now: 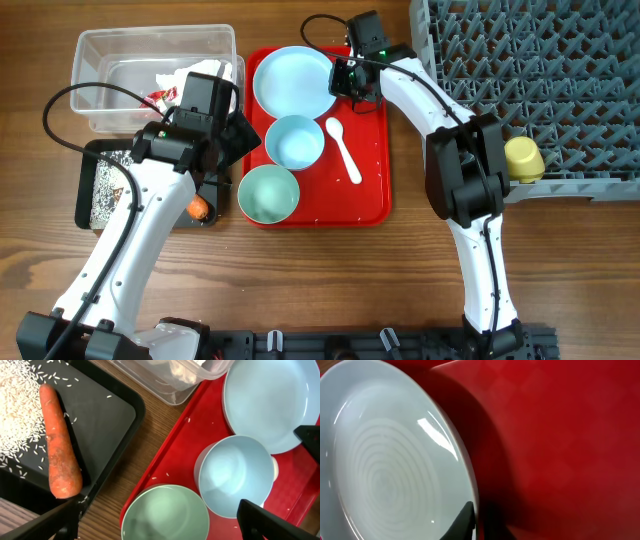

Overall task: Sort waste into correct bins and load items into the dishwasher rack
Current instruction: 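Lift the plate and stand it upright in the dish rack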

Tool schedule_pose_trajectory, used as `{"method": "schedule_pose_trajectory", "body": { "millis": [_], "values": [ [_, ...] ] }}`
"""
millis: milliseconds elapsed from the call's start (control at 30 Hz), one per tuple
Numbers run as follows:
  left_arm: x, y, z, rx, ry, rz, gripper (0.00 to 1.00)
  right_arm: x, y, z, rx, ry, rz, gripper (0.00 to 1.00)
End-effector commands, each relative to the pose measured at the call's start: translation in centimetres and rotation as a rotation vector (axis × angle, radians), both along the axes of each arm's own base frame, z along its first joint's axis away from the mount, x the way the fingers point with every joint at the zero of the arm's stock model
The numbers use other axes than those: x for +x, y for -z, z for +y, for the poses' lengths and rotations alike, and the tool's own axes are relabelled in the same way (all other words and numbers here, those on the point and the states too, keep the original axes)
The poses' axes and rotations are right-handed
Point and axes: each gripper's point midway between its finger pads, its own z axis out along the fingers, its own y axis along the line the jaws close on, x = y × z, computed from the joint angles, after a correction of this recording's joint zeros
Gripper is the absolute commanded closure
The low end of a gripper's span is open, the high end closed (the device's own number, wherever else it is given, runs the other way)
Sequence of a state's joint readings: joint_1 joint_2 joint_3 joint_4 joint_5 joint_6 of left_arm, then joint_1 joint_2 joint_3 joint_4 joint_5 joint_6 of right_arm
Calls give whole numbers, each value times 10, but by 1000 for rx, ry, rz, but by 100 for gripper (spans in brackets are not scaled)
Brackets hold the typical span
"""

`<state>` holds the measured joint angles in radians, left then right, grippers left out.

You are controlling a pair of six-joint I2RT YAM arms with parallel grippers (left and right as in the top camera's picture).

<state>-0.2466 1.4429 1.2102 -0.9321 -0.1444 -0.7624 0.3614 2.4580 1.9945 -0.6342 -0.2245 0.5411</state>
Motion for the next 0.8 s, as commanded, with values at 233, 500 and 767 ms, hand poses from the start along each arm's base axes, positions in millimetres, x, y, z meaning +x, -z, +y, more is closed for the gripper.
{"method": "schedule_pose_trajectory", "body": {
  "millis": [233,500,767],
  "values": [
    [1,3,3,12,-12,7,0,0,2,-17,-53,23,11,96],
    [1,3,3,12,-12,7,0,29,-147,-81,-156,59,-307,96],
    [1,3,3,12,-12,7,0,8,-301,-260,-783,438,-576,96]
  ]
}}
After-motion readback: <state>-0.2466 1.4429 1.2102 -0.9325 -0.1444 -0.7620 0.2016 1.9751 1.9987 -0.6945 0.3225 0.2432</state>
